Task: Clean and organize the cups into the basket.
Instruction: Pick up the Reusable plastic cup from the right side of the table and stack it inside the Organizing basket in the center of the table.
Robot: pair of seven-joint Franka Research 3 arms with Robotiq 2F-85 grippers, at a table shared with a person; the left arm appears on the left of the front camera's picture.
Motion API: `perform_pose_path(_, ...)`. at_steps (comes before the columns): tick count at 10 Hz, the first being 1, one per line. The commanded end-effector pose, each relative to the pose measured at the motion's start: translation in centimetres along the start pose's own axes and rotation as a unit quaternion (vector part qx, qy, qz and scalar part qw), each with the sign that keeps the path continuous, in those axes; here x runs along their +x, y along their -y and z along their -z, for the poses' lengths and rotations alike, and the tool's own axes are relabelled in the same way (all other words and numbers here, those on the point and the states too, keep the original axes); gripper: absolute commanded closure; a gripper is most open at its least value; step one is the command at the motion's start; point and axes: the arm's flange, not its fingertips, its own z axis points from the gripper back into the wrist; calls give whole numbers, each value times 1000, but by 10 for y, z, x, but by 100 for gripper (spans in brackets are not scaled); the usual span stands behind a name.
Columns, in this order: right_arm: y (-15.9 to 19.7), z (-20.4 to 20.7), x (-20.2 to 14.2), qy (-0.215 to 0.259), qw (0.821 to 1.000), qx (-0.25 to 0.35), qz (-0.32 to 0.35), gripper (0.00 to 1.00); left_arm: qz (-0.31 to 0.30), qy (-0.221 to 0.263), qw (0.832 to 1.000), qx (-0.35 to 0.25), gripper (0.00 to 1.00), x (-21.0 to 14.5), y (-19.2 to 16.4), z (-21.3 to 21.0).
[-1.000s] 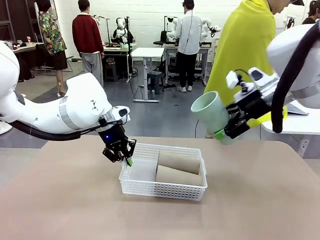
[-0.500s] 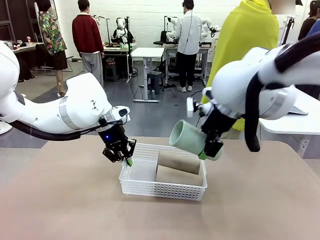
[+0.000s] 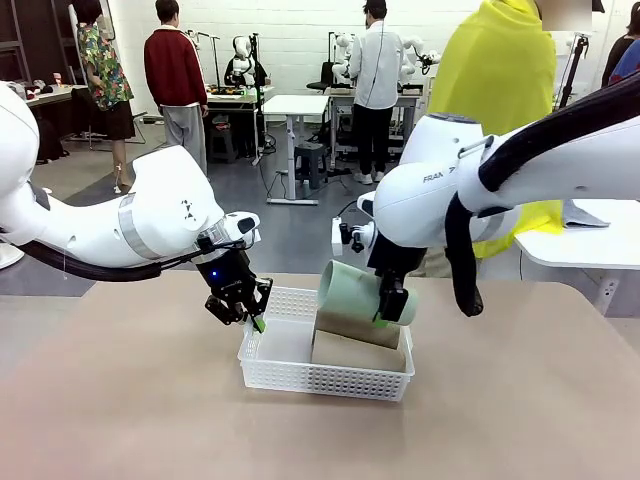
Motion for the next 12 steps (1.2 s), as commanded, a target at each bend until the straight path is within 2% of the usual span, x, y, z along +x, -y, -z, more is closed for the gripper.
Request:
perform_pose_path(1,1,8,8,5,1000,6,1,100,1,-1,1000,-3,100,0,0,-1)
perform_pose_path(6,-10,-3,-15,6,999,31,12,100,1,-1,1000,-3,100,0,0,-1)
perform_pose_path(7,-13,-3,-16,8,999,37,13,0,1,-1,1000,-3,100,0,0,-1)
perform_pose_path(12,-14,-2,-12,17,999,47,11,0,1,-1,1000,-3,100,0,0,-1)
